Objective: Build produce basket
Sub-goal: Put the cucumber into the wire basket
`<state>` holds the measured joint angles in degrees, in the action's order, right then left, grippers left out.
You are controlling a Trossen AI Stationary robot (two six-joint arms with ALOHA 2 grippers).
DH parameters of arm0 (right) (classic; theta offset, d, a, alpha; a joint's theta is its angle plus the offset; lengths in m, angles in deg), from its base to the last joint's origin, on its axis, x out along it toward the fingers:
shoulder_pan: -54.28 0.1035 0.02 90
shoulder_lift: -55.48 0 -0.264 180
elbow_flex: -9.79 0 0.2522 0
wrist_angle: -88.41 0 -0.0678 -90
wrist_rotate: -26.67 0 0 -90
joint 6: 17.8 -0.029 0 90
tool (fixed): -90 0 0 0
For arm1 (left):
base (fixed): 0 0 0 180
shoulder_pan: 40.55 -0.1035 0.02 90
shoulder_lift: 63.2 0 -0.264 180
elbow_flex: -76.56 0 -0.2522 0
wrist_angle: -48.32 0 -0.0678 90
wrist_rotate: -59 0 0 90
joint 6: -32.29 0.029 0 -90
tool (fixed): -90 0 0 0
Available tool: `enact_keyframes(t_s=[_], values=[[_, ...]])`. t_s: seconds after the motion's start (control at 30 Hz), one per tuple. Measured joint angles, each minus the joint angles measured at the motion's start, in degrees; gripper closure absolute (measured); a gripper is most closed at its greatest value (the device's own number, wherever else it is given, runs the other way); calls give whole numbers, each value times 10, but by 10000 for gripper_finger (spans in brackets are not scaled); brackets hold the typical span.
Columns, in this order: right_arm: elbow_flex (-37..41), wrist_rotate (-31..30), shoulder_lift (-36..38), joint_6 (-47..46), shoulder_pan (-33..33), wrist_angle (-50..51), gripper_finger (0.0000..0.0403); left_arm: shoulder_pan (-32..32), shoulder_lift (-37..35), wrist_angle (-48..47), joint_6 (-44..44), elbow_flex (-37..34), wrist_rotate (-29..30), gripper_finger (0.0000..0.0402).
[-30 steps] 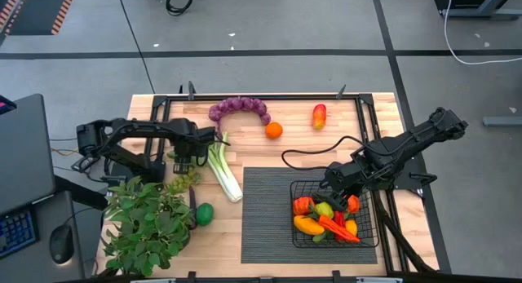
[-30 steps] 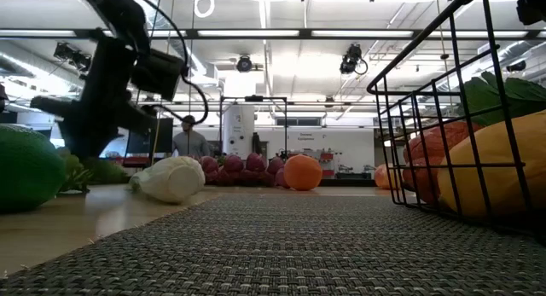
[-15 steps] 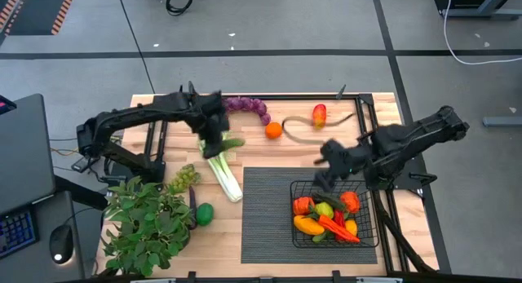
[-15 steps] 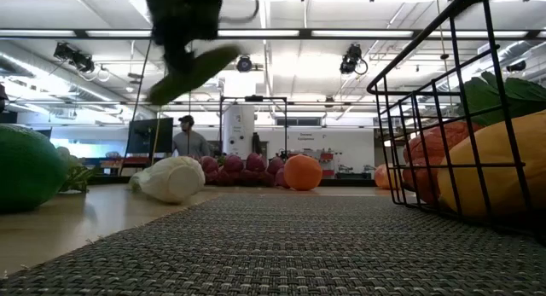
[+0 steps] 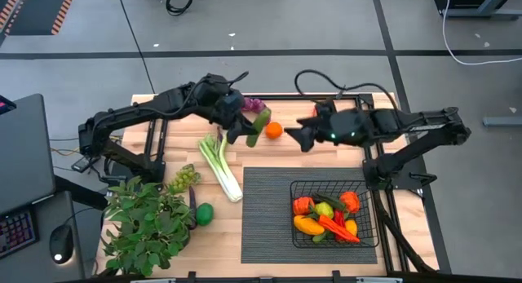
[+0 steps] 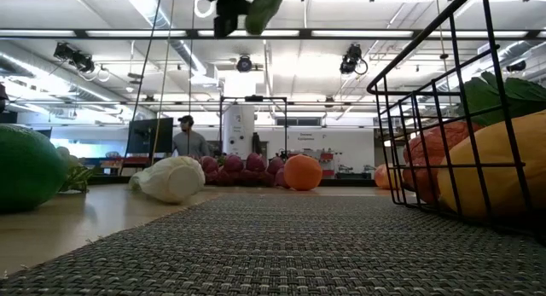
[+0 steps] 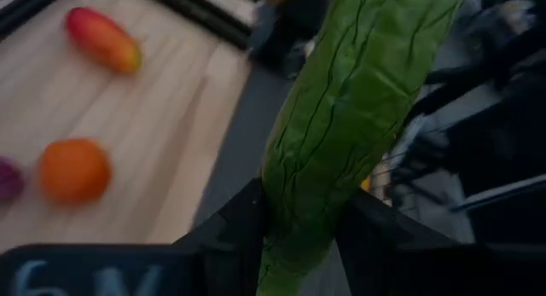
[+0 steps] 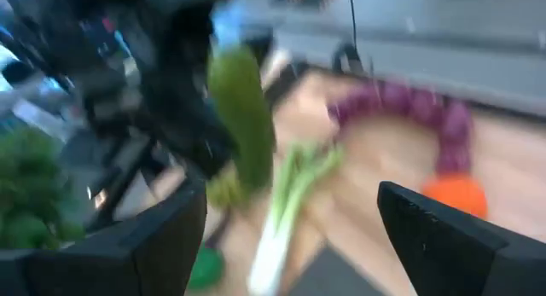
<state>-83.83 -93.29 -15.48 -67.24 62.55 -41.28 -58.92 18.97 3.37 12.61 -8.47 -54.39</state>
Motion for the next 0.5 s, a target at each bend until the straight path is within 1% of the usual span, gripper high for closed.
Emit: enact_keyframes(t_s=[0.1, 0.23, 0.33, 0.4, 0.5], values=[[0, -3, -2, 42, -29, -47, 57, 12, 0, 63, -34, -1, -17, 277], [0, 36, -10, 49, -63, -84, 57, 26, 0, 121, -52, 0, -19, 277], [0, 86, -18, 89, -76, -136, 57, 27, 6, 138, -67, 0, -17, 277], [1, 109, -23, 113, -80, -150, 58, 27, 10, 134, -74, 0, -19, 276], [0, 117, -29, 120, -83, -159, 58, 27, 17, 141, -83, 0, -19, 276]])
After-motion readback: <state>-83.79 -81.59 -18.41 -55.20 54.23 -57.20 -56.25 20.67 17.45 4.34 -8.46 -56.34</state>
